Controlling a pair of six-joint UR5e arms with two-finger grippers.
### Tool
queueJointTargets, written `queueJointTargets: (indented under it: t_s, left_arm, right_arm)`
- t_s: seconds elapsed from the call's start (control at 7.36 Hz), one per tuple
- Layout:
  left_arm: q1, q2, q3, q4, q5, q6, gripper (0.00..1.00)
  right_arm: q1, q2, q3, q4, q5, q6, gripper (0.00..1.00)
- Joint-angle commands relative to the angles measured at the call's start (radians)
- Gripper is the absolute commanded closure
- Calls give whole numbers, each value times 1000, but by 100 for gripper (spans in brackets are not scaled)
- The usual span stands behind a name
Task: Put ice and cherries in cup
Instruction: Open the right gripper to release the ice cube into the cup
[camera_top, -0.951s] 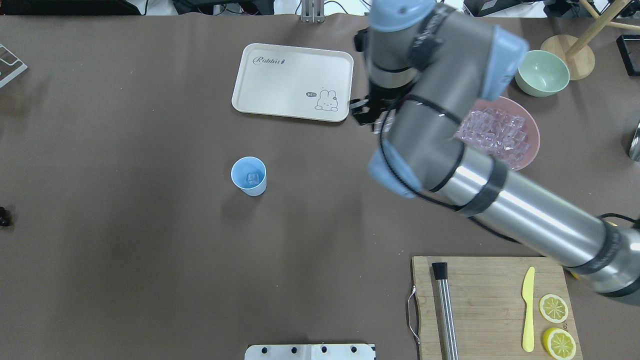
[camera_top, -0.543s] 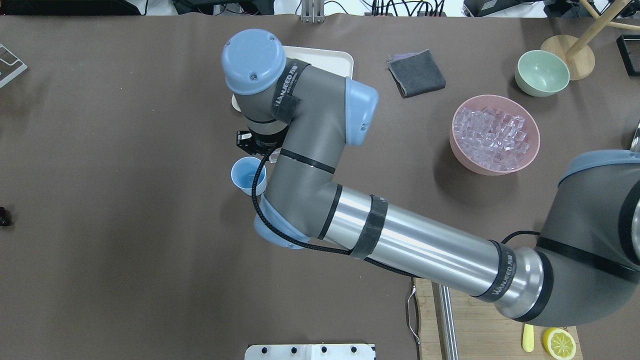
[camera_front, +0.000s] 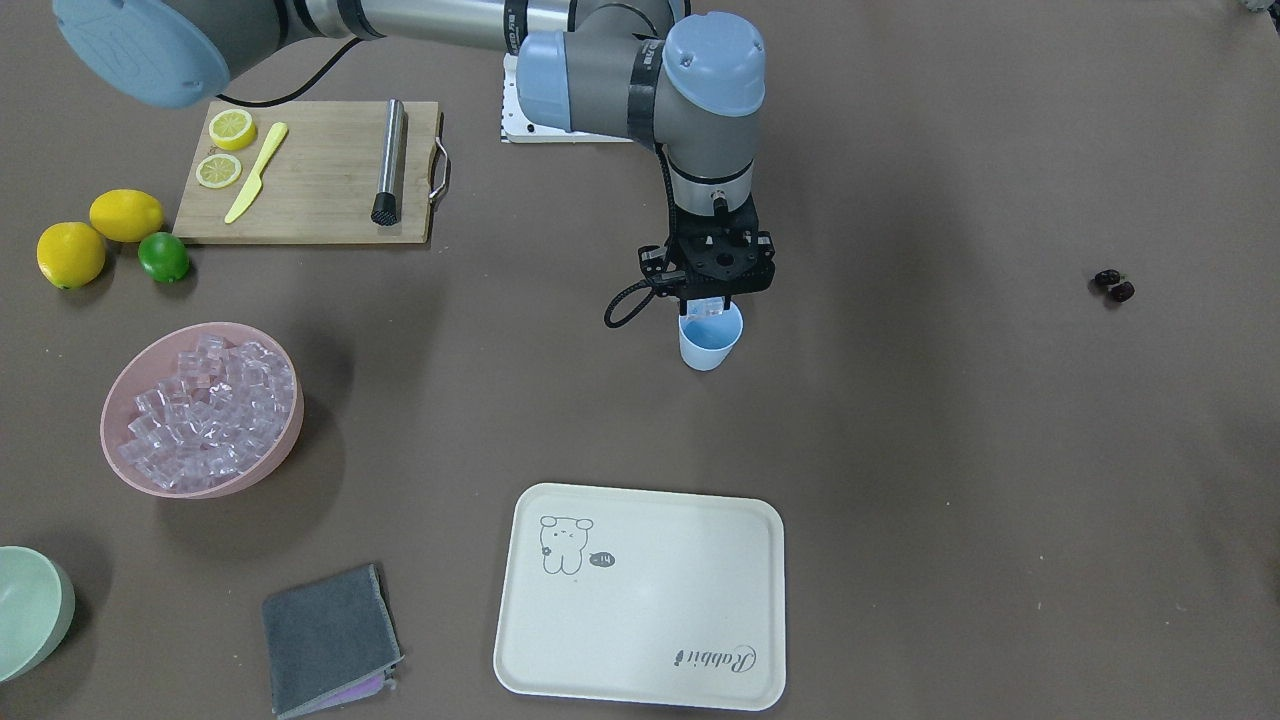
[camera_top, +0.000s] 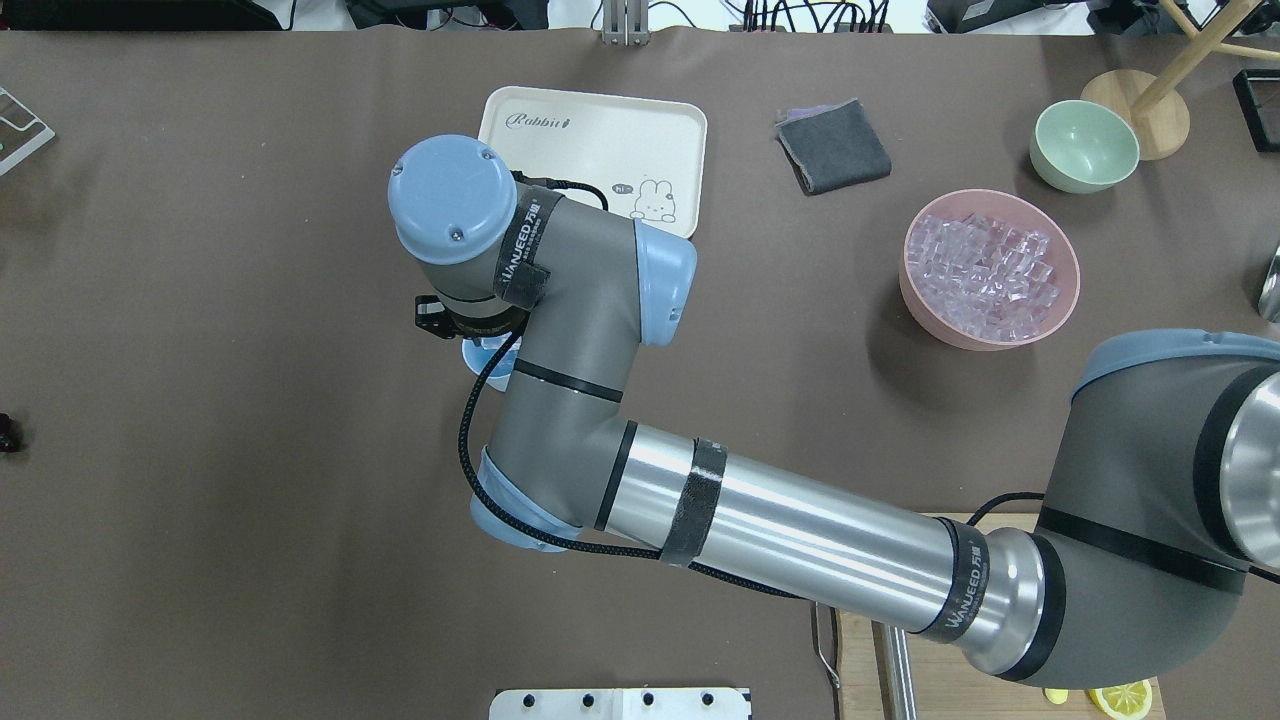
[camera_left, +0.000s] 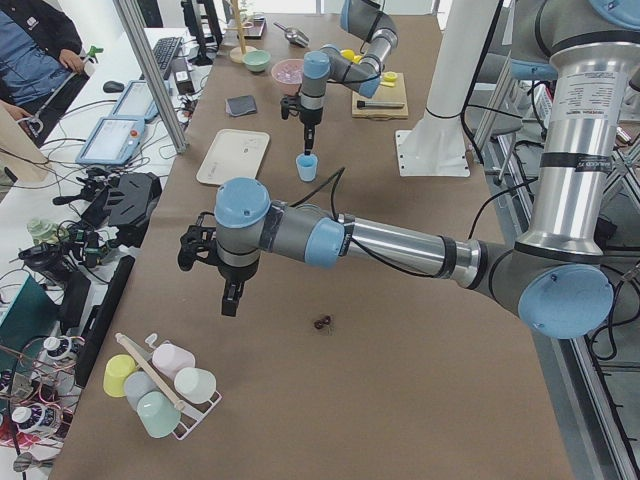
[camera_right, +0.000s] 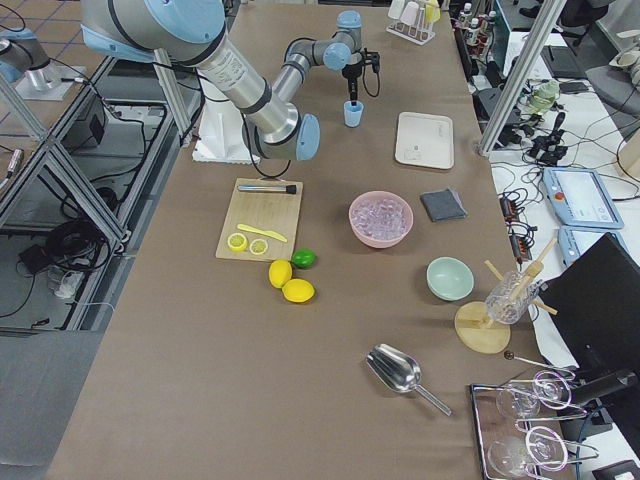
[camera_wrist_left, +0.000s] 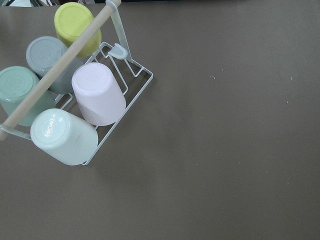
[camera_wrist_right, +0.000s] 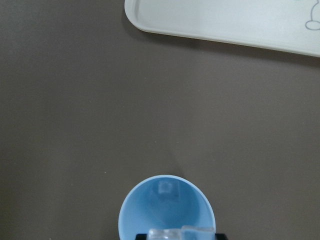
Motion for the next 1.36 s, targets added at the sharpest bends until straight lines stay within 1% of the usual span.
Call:
queueJointTargets:
  t_s: [0.0,0.14,0.27,0.41,0.54,0.68,0.81,0.95,1.09,1.22]
  left_arm:
    - [0,1,2,-1,1,0,2]
    - [1,-2,4,-1,1,0,2]
    - [1,-4,4,-1,1,-1,2]
    - [1,-4,-2,-1,1,9,2]
    - [1,-5,-2,-1,2,8,2]
    - [1,0,-1,-1,2,6,2]
    - [3,9,-25,-1,5,0,2]
    - [14,51,-45,-2,2,0,2]
    - [49,129,-56,-29,1,2,2]
    - [88,204,-50,-125,1,-7,2]
  right_arm:
    - [-5,3,-8,38,-3,-1,77]
    - [-5,-6,-8,44,-3,-2,66]
    - [-5,-15,-8,50,-11,-8,28]
    - [-5,-29,-6,65,-11,-14,2]
    - [-2,-34,8,94,-3,-11,1]
    - [-1,-32,26,92,4,-2,1]
    - [28,-55,81,70,42,-4,1]
    - [71,-142,195,35,105,-14,1]
    - [113,-320,380,39,157,-42,1]
    - [197,-503,564,33,229,-154,1]
